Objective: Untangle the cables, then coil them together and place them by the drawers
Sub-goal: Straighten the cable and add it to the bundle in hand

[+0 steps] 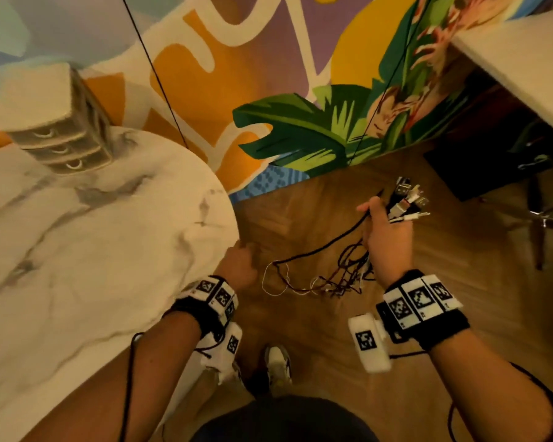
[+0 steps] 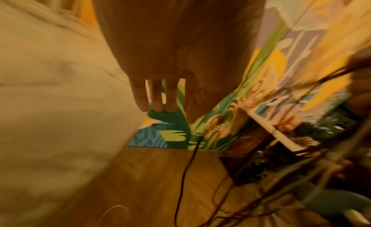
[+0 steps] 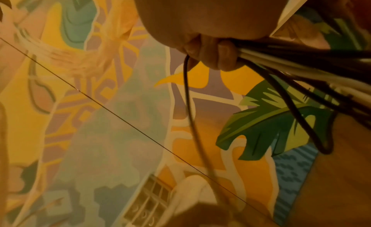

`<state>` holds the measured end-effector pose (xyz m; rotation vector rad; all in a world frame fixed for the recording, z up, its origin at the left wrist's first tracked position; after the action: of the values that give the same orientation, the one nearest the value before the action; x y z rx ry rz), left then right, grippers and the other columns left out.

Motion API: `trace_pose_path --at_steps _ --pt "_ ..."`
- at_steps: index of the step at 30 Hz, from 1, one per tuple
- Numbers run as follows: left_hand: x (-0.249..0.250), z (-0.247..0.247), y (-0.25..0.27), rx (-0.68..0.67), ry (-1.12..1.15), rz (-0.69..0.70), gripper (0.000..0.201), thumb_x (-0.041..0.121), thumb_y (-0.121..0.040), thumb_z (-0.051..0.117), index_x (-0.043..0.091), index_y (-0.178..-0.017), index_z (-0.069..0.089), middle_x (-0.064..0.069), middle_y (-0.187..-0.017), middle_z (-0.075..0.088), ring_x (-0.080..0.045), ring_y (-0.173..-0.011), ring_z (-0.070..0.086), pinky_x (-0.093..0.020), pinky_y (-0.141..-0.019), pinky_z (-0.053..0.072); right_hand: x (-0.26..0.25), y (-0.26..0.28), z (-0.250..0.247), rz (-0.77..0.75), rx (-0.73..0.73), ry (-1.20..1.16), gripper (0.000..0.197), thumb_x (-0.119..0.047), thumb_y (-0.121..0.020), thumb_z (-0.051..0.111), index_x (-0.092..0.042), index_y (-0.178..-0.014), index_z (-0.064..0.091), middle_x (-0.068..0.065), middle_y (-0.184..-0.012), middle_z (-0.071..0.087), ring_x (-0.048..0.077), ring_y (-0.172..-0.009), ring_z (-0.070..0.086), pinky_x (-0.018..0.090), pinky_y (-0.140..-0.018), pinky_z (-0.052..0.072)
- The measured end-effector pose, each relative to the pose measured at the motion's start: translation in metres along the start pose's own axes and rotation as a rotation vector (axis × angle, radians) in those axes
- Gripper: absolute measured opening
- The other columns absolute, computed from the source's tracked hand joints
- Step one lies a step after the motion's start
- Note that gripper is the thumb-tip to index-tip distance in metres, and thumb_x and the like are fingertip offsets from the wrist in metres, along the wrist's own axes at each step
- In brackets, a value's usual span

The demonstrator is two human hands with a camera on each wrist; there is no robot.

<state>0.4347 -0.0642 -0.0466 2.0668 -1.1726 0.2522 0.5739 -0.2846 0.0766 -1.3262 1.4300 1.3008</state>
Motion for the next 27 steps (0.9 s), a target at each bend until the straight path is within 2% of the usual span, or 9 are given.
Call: trace_pose_path --at_steps 5,8,10,12,16,18,23,25,27 --pt "0.122 -0.002 0.029 -0.043 0.317 0.340 0.064 0.026 -0.084 0.065 0.027 -0.140 0.035 -0.004 -0.142 0.038 -0.019 -0.131 0.036 -0.038 -0.109 0.033 0.015 0.008 0.004 -0.018 -0.073 0.092 0.035 -0.031 -0.096 0.049 -0.027 -0.064 0.062 0.002 -0.051 0.039 0.013 -0.040 0.034 0.027 -0.043 0.028" --pt "0.176 -0.004 0.034 -0.112 0.412 0.474 0.049 0.031 -0.092 0.053 0.025 -0.139 0.039 -0.007 -0.127 0.058 -0.018 -0.113 0.055 -0.036 -0.099 0.045 0.013 0.005 0.007 -0.041 -0.094 0.095 0.034 -0.025 -0.097 0.048 -0.020 -0.068 0.064 -0.002 -0.063 0.063 0.011 -0.056 0.056 0.027 -0.057 0.044" --pt "0.180 -0.007 0.026 -0.143 0.443 0.436 0.036 0.029 -0.097 0.044 0.020 -0.131 0.049 -0.009 -0.106 0.066 -0.019 -0.086 0.062 -0.037 -0.083 0.052 0.013 0.000 0.004 -0.054 -0.095 0.091 0.031 -0.026 -0.096 0.048 -0.016 -0.074 0.066 -0.007 -0.064 0.062 0.010 -0.057 0.055 0.027 -0.057 0.042" --pt "0.174 -0.027 0.019 -0.070 0.459 0.397 0.025 0.024 -0.099 0.040 0.013 -0.112 0.058 -0.007 -0.087 0.062 -0.011 -0.065 0.051 -0.027 -0.064 0.046 0.015 -0.003 0.001 -0.073 -0.109 0.121 0.032 -0.035 -0.096 0.047 -0.019 -0.078 0.068 -0.008 -0.055 0.049 0.007 -0.048 0.042 0.024 -0.051 0.032" --pt "0.141 -0.087 0.008 0.291 0.502 0.392 0.025 0.021 -0.100 0.037 0.015 -0.092 0.060 0.010 -0.082 0.055 0.004 -0.075 0.048 -0.016 -0.070 0.036 0.019 -0.001 -0.005 -0.067 -0.115 0.135 0.033 -0.039 -0.095 0.048 -0.028 -0.071 0.067 0.019 -0.056 0.040 0.019 -0.045 0.029 0.028 -0.045 0.022" --pt "0.121 -0.098 0.001 0.340 0.527 0.343 0.027 0.022 -0.100 0.039 0.012 -0.092 0.062 0.014 -0.069 0.051 0.005 -0.064 0.046 -0.015 -0.062 0.033 0.017 0.000 -0.006 -0.071 -0.111 0.163 0.035 -0.037 -0.095 0.048 -0.025 -0.068 0.066 0.010 -0.053 0.042 0.018 -0.044 0.030 0.025 -0.044 0.022" --pt "0.040 -0.043 -0.032 0.077 0.226 0.051 0.030 0.031 -0.097 0.042 0.009 -0.101 0.063 -0.008 -0.098 0.062 -0.024 -0.093 0.058 -0.033 -0.081 0.043 0.013 -0.004 -0.008 -0.061 -0.109 0.184 0.041 -0.038 -0.095 0.048 -0.019 -0.062 0.062 0.004 -0.055 0.045 0.011 -0.043 0.034 0.023 -0.044 0.026" --pt "0.004 -0.011 -0.035 -0.078 -0.039 -0.084 0.046 0.042 -0.086 0.040 0.009 -0.113 0.058 -0.018 -0.116 0.058 -0.036 -0.107 0.055 -0.039 -0.090 0.044 0.008 -0.004 -0.008 -0.049 -0.126 0.187 0.044 -0.040 -0.095 0.048 -0.017 -0.060 0.059 0.002 -0.051 0.042 0.010 -0.040 0.034 0.021 -0.040 0.028" --pt "0.003 -0.002 -0.032 -0.070 -0.137 -0.081 0.045 0.034 -0.088 0.048 0.014 -0.128 0.049 -0.018 -0.132 0.046 -0.039 -0.118 0.048 -0.042 -0.098 0.040 0.000 -0.002 -0.005 -0.059 -0.145 0.203 0.045 -0.039 -0.095 0.048 -0.014 -0.057 0.053 -0.004 -0.049 0.044 0.007 -0.039 0.038 0.020 -0.042 0.032"
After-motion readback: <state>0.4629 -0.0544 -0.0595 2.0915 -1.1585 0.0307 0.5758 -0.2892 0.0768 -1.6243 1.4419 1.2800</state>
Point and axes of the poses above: each hand's wrist, its own y-axis away from the middle knuckle, its own z-axis out of the palm, x = y × z, the point moved 7 cm from there along -y, towards the middle knuckle
